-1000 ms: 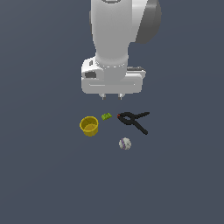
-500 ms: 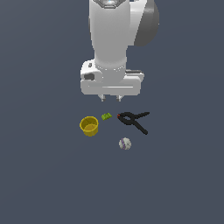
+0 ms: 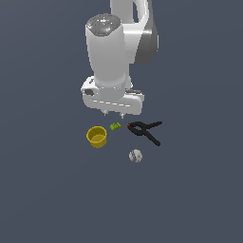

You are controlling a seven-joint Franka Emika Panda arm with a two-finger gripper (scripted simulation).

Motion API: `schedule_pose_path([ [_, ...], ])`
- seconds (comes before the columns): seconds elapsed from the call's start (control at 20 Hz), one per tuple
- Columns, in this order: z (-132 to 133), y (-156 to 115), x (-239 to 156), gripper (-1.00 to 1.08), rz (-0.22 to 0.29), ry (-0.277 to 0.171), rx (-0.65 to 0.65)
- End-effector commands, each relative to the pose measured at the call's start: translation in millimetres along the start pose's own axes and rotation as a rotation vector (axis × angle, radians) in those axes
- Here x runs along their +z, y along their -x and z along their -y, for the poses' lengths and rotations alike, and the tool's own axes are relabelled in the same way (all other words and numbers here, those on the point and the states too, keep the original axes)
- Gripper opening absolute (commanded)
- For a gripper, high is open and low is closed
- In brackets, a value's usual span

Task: Pick up a designated object from a clutter of objects.

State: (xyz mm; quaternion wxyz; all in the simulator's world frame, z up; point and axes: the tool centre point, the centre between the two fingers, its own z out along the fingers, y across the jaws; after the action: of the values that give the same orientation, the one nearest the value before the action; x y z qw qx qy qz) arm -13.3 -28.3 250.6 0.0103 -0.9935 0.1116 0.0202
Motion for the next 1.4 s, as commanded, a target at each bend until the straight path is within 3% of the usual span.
schedule_pose_path([
  [0.0,-11,-2,15,0.28,-0.01,-0.009,0.08],
  [0.8,-99,12,117,0.28,-0.092,-0.051,0.695],
  [1.35,-134,29,147,0.28,-0.128,-0.054,0.914],
])
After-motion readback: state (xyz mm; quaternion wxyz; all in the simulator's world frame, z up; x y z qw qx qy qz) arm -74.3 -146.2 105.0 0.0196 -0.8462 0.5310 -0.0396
